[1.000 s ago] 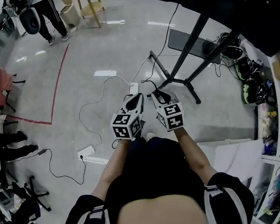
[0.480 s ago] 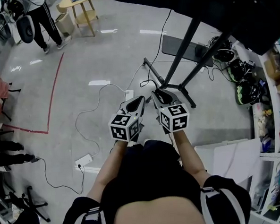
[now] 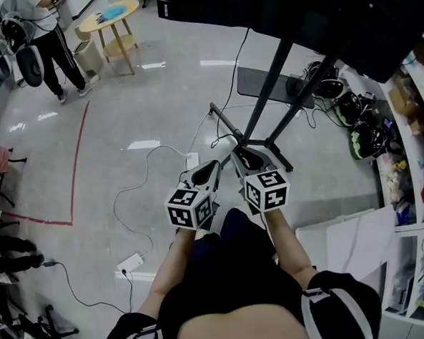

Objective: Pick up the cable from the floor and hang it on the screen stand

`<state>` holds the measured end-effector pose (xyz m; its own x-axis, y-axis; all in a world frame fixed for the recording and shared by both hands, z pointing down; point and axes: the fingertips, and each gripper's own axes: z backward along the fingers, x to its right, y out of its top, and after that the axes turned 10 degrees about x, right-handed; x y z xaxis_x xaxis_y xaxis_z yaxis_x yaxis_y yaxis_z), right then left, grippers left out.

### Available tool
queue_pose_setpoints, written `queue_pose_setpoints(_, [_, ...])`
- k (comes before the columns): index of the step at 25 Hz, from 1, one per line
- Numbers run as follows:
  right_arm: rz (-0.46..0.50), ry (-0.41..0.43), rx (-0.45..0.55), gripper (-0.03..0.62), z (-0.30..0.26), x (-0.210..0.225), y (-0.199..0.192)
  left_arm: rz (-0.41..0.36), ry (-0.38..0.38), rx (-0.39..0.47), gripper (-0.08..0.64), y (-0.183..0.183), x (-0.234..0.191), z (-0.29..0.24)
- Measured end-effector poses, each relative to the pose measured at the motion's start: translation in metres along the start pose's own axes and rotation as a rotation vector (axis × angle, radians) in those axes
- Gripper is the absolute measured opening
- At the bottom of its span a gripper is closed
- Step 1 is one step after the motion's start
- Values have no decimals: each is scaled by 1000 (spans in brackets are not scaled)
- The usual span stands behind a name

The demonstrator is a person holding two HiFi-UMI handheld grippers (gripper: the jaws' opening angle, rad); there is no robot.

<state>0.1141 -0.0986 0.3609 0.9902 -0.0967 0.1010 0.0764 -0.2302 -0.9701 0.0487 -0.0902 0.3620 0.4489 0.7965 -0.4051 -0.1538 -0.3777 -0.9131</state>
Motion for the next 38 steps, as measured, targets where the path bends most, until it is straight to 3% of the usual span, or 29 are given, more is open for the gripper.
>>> queue_pose_setpoints(10, [37,-9,43,98,-10,21,34,-6,-78,-11,5,7,14,-39])
queue_pose_setpoints(19, [79,-57,104,97,-15,77,75,-16,-77,-6,5,22,16,-92])
queue_pose_setpoints(31, [89,-58,129,97,-44,153,104,-18,-97,-35,5,31,24,-174])
queue_pose_setpoints(38, [161,-52,155,97,-66,208,129,-36,-129,-30,5,33,37,-236])
